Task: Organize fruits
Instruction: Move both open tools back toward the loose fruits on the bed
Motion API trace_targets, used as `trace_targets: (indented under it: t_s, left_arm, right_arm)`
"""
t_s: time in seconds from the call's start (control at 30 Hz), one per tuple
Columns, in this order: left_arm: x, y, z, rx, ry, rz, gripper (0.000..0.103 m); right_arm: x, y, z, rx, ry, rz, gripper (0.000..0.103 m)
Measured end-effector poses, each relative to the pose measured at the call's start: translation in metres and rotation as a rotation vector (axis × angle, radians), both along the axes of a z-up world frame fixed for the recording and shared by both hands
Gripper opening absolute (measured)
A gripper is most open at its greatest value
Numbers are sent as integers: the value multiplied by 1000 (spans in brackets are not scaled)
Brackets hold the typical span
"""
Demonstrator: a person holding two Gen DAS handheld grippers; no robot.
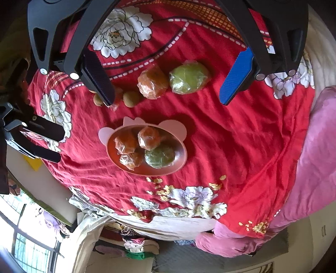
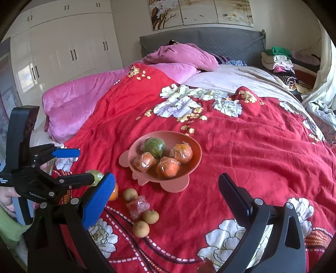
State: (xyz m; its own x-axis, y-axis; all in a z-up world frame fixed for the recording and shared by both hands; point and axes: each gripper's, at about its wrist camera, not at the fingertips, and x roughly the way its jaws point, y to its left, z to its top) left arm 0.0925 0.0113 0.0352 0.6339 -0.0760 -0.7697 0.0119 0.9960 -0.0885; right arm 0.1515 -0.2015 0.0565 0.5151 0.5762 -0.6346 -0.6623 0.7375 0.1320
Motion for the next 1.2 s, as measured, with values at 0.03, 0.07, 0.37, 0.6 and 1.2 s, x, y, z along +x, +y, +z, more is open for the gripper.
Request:
trace_targets:
  t_s: [0.03, 0.07, 0.37, 0.6, 1.2]
  left_arm:
    - [0, -1, 0, 1, 0, -2, 93]
    - [-1, -2, -1, 3, 1, -5, 93]
    - [-7, -11, -8, 5, 18, -31, 93]
    - [-13, -16, -17, -3, 42, -57, 93]
    - [-24, -16, -38, -57, 102, -98, 65]
  right_arm:
    - [-1, 0, -1, -2, 3, 0, 98]
    - [-1, 0, -2, -4, 7, 0, 98]
    - [-7, -1, -15, -33, 30, 5, 98]
    - [-12, 0, -21, -71, 30, 31, 98]
    - [-23, 19, -50, -241, 20, 117, 98]
